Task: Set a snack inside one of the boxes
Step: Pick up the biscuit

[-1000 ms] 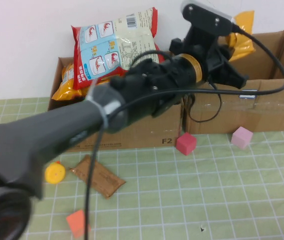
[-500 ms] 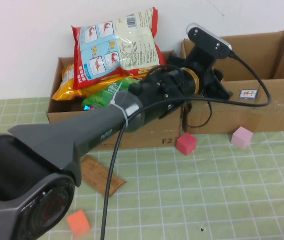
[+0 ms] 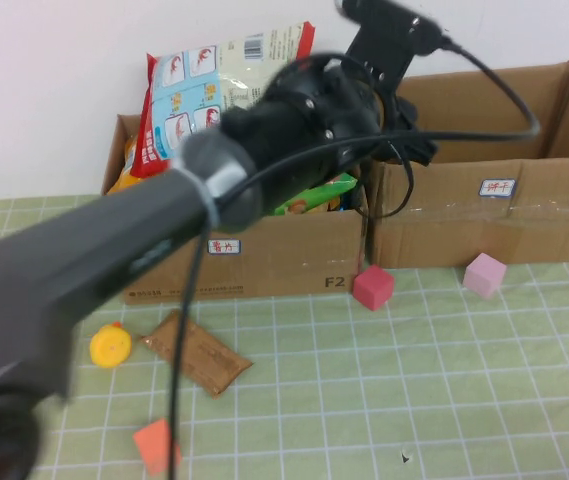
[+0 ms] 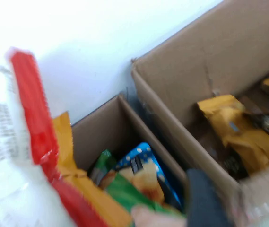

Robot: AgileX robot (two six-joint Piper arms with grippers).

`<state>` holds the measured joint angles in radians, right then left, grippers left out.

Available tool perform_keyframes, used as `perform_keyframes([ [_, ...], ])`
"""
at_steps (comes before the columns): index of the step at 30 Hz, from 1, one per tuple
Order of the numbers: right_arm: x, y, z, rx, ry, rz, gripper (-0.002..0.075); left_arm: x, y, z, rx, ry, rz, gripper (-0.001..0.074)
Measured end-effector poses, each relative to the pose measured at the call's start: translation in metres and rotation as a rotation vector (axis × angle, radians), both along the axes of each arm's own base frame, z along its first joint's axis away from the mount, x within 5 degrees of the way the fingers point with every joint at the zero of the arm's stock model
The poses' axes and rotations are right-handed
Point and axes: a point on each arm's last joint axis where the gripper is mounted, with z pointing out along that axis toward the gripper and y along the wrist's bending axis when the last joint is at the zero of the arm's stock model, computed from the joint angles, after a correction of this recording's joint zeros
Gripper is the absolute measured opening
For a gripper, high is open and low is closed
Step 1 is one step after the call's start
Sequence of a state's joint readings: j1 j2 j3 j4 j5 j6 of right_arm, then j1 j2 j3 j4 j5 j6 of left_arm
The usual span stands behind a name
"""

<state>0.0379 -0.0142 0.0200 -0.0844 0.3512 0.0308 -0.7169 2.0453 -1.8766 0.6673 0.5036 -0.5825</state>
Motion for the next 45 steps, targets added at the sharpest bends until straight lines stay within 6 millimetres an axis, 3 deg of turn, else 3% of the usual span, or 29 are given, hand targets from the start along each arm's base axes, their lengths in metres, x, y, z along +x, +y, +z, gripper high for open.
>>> perform_keyframes([
  [4, 0.000, 0.000, 0.000, 0.000, 0.000, 0.000, -0.0002, -0.041, 0.009, 0.021, 0.064, 0.007, -0.080, 0.0174],
  [8, 0.000, 0.000, 0.000, 0.000, 0.000, 0.000, -0.0002, -0.079, 0.029, 0.024, 0.107, 0.043, -0.135, 0.0039],
  [14, 0.000, 0.000, 0.000, 0.000, 0.000, 0.000, -0.0002, -0.128, 0.077, 0.015, 0.143, 0.112, -0.136, 0.0004],
  [20, 0.000, 0.000, 0.000, 0.000, 0.000, 0.000, -0.0002, -0.150, 0.119, -0.017, 0.182, 0.265, -0.050, 0.0000],
  [24, 0.000, 0.000, 0.000, 0.000, 0.000, 0.000, -0.0002, -0.151, 0.133, -0.035, 0.214, 0.381, 0.024, 0.0014],
  [27, 0.000, 0.000, 0.000, 0.000, 0.000, 0.000, -0.0002, -0.148, 0.136, -0.046, 0.211, 0.458, 0.049, 0.0082],
  [32, 0.000, 0.000, 0.000, 0.000, 0.000, 0.000, -0.0002, -0.134, 0.137, -0.075, 0.131, 0.614, 0.136, 0.0332],
  [36, 0.000, 0.000, 0.000, 0.000, 0.000, 0.000, -0.0002, -0.113, 0.146, -0.101, -0.008, 0.709, 0.312, 0.0474],
  [41, 0.000, 0.000, 0.000, 0.000, 0.000, 0.000, -0.0002, -0.089, 0.156, -0.134, -0.235, 0.767, 0.576, 0.0516],
  [45, 0.000, 0.000, 0.000, 0.000, 0.000, 0.000, -0.0002, -0.076, 0.151, -0.148, -0.408, 0.745, 0.667, 0.0522],
])
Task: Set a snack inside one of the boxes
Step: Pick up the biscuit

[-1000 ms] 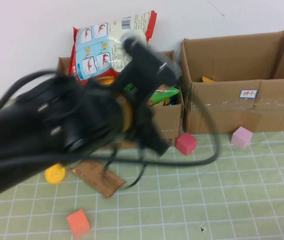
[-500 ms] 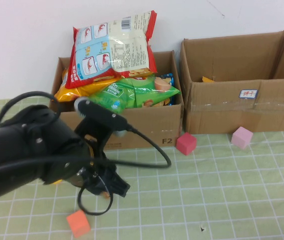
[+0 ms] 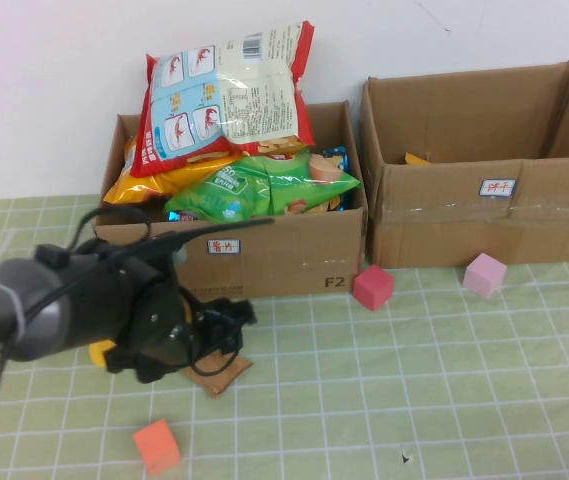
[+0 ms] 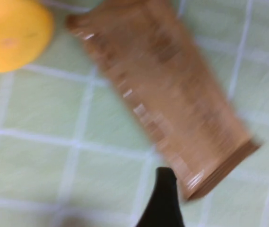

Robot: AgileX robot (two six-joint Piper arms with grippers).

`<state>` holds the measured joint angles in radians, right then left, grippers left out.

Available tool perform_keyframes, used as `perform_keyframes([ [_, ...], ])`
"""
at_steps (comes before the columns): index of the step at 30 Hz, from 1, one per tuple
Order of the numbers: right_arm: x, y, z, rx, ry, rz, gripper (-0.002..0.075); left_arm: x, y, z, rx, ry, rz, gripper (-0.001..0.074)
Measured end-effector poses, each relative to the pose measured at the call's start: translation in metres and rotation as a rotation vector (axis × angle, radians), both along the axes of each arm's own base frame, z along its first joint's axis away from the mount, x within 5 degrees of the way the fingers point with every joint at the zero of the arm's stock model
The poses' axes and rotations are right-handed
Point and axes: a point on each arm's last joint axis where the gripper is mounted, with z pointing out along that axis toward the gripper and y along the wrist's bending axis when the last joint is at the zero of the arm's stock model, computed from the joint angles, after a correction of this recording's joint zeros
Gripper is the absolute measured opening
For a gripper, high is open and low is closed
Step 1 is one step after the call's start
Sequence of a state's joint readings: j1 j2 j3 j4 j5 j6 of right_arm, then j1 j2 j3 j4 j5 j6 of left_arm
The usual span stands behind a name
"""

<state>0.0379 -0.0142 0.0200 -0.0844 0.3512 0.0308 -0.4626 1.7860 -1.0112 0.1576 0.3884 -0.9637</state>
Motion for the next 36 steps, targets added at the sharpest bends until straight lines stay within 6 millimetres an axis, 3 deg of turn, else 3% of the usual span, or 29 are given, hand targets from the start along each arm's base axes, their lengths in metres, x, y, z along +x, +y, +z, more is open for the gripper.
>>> perform_keyframes([
  [4, 0.000, 0.000, 0.000, 0.000, 0.000, 0.000, -0.0002, 0.013, -0.008, -0.020, -0.105, -0.021, 0.119, 0.0524],
  [8, 0.000, 0.000, 0.000, 0.000, 0.000, 0.000, -0.0002, 0.022, -0.012, -0.037, -0.096, 0.007, 0.157, 0.0524],
  [18, 0.000, 0.000, 0.000, 0.000, 0.000, 0.000, -0.0002, 0.026, -0.007, -0.039, 0.030, 0.047, 0.126, 0.0524],
  [36, 0.000, 0.000, 0.000, 0.000, 0.000, 0.000, -0.0002, 0.027, -0.009, -0.056, 0.022, 0.090, 0.153, 0.0524],
])
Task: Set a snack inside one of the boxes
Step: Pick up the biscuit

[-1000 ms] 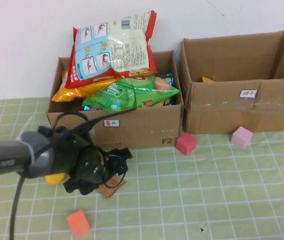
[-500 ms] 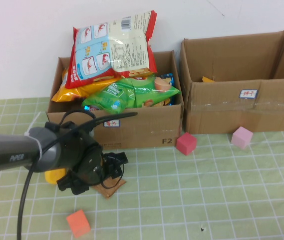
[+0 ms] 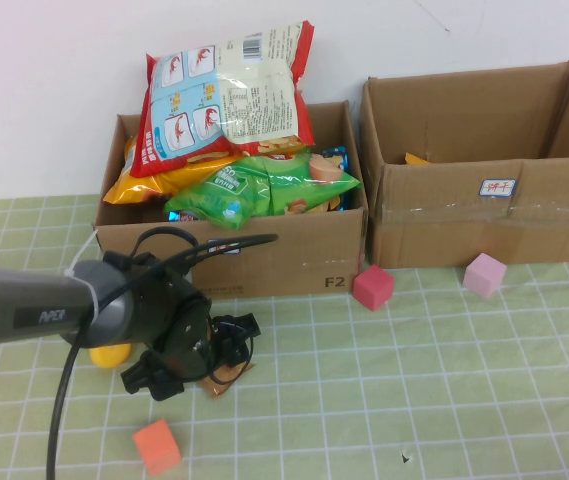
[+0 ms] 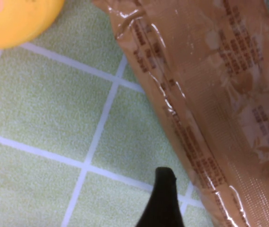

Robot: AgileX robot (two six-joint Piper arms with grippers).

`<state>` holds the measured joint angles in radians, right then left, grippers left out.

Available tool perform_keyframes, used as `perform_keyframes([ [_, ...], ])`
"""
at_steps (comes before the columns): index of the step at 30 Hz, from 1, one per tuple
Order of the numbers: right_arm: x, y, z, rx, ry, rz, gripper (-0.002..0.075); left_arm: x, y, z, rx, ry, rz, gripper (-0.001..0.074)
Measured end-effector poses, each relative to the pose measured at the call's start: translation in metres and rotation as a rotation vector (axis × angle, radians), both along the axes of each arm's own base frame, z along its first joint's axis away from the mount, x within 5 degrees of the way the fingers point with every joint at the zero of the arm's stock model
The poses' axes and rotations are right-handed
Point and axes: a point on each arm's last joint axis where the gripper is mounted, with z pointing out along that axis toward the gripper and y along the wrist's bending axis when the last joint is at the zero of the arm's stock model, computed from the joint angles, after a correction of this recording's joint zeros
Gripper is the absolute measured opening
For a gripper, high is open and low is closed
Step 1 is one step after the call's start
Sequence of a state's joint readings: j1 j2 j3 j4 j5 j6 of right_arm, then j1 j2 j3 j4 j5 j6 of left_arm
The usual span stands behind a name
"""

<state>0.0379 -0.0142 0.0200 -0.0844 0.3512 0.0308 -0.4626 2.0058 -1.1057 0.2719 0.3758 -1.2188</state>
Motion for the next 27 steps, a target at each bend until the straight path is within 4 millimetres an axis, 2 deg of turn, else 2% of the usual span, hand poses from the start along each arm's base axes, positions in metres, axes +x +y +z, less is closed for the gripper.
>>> perform_keyframes([
  [7, 0.000, 0.000, 0.000, 0.000, 0.000, 0.000, -0.0002, 0.000, 0.000, 0.000, -0.009, 0.003, 0.009, 0.0503],
  [9, 0.000, 0.000, 0.000, 0.000, 0.000, 0.000, -0.0002, 0.000, -0.001, 0.000, -0.015, -0.002, 0.011, 0.0457],
  [16, 0.000, 0.000, 0.000, 0.000, 0.000, 0.000, -0.0002, 0.001, -0.002, 0.001, -0.016, -0.009, -0.003, 0.0206],
  [23, 0.000, 0.000, 0.000, 0.000, 0.000, 0.000, -0.0002, 0.001, -0.002, 0.003, 0.033, -0.018, -0.134, 0.0192],
  [27, 0.000, 0.000, 0.000, 0.000, 0.000, 0.000, -0.0002, -0.006, -0.005, 0.012, 0.120, -0.006, -0.328, 0.0060],
])
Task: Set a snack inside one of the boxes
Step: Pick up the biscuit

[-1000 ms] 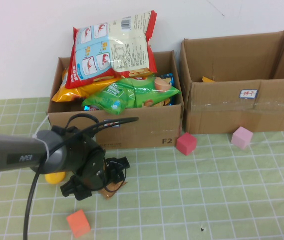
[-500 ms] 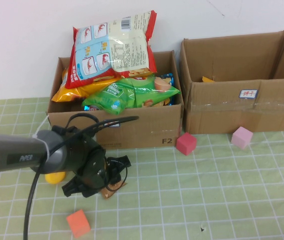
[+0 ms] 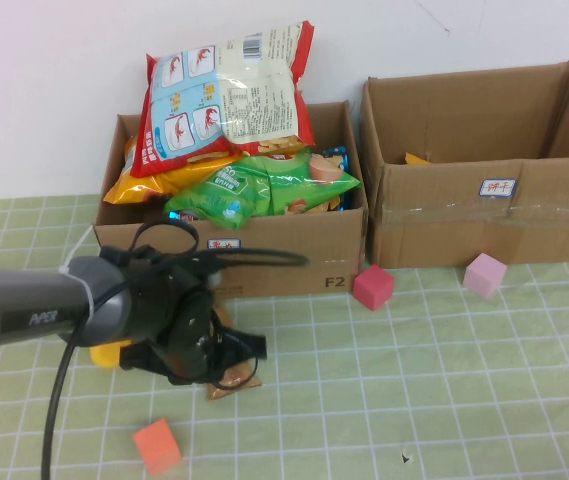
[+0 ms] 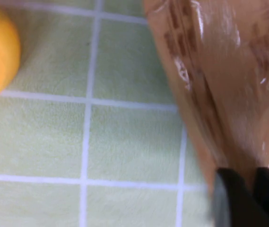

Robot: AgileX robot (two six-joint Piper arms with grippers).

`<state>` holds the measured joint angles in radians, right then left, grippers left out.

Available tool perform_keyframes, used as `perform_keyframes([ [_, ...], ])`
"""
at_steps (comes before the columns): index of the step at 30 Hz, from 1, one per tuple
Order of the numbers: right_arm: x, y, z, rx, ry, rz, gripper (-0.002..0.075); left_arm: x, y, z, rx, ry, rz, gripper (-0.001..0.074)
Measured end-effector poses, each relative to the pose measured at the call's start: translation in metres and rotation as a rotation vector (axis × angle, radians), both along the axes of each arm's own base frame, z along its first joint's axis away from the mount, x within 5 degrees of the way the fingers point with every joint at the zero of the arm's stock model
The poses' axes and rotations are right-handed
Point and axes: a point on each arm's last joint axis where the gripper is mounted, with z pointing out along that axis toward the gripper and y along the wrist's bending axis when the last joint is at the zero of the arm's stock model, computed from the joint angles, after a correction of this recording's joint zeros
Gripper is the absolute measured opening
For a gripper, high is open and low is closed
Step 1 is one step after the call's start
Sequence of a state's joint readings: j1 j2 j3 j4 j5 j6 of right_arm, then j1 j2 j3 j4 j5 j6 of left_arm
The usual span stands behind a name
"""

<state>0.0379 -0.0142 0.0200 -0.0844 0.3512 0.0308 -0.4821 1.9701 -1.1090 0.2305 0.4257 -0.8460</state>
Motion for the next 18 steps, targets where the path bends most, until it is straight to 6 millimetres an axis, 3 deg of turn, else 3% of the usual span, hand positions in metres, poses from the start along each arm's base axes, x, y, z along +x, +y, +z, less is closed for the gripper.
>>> perform_keyframes([
  [3, 0.000, 0.000, 0.000, 0.000, 0.000, 0.000, -0.0002, -0.008, -0.001, 0.010, 0.087, 0.025, -0.176, 0.0018],
  [9, 0.000, 0.000, 0.000, 0.000, 0.000, 0.000, -0.0002, -0.027, -0.005, 0.033, 0.169, 0.088, -0.430, 0.0001],
  [15, 0.000, 0.000, 0.000, 0.000, 0.000, 0.000, -0.0002, -0.030, -0.009, 0.040, 0.114, 0.086, -0.362, 0.0015],
  [18, 0.000, 0.000, 0.000, 0.000, 0.000, 0.000, -0.0002, -0.028, -0.011, 0.040, 0.088, 0.059, -0.328, 0.0125],
])
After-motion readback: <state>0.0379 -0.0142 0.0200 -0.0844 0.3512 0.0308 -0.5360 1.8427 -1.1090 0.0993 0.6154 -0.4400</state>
